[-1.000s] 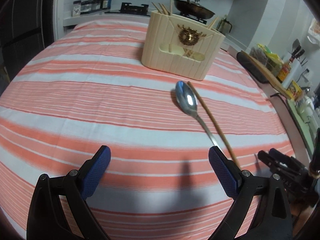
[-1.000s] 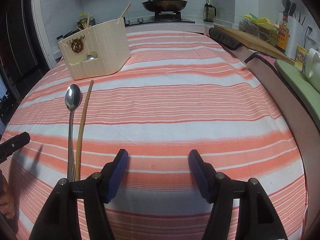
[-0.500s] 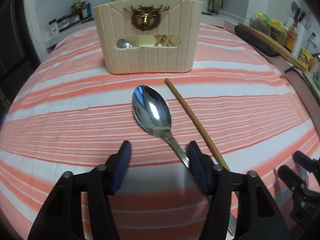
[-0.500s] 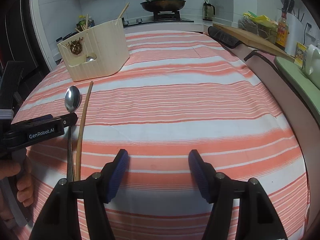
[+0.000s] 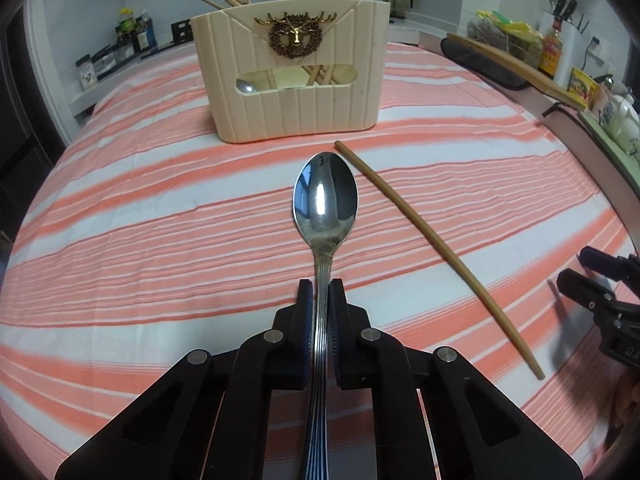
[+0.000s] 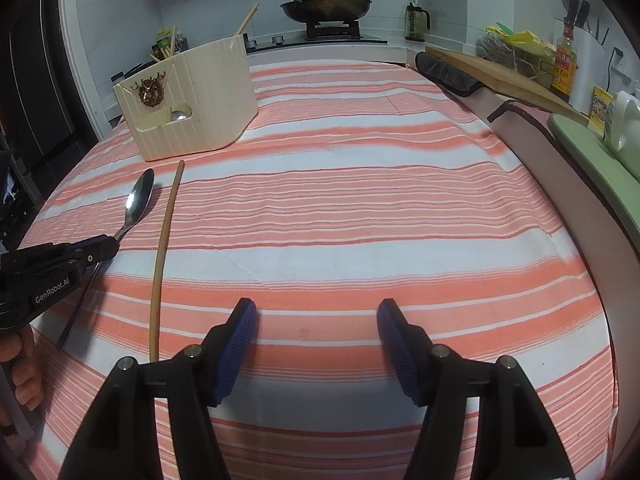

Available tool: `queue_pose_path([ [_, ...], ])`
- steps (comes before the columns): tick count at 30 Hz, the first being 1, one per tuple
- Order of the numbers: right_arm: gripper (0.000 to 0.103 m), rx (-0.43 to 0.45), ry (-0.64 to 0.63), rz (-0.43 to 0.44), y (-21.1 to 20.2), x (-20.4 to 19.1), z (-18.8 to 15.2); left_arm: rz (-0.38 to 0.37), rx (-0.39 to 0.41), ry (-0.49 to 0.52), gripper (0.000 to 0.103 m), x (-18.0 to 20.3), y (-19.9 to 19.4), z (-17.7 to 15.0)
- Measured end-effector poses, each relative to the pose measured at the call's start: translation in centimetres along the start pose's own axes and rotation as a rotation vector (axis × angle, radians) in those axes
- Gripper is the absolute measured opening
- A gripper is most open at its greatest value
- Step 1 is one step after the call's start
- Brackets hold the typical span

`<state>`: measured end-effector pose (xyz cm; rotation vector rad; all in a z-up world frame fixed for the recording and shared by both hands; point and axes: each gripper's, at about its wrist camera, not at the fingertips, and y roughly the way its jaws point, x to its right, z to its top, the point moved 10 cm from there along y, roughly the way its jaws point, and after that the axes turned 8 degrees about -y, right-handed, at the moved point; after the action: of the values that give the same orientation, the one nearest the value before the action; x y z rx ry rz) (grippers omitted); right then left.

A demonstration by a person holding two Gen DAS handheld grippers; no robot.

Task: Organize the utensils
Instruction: 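Grasp the steel spoon handle with the left gripper, then grasp the last chopstick with the right gripper while the left holds the spoon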

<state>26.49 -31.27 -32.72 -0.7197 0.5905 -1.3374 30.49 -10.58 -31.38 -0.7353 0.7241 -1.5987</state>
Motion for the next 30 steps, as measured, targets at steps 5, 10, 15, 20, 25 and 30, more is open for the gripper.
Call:
queue_pose_path([
  [5,0.065,-0.014,0.009,0.114,-1.3,-3.2,0.1,-0.013,0.002,-0.018,0.007,-1.5,-0.3,-0.3],
  [10,0.065,-0.05,-0.117,0.184,-1.4,-7.1,2.3,-0.013,-0.006,-0.047,0.006,-3.1,-0.5,-0.4],
  [15,0.065,-0.099,-0.218,0.159,1.3,-9.1,4.0,-0.029,-0.025,-0.076,0.006,-4.6,-0.9,-0.8],
  [20,0.036,-0.137,-0.308,0.143,3.9,-11.5,3.8,-0.041,-0.036,-0.087,0.007,-5.3,-1.3,-1.2],
  [25,0.006,-0.143,-0.292,0.093,3.0,-10.1,3.4,-0.061,-0.055,-0.123,0.011,-6.4,-2.1,-1.9],
  [30,0.006,-0.188,-0.313,-0.017,0.9,-5.4,0.5,-0.127,-0.096,-0.097,0.048,-7.5,-3.1,-2.9],
])
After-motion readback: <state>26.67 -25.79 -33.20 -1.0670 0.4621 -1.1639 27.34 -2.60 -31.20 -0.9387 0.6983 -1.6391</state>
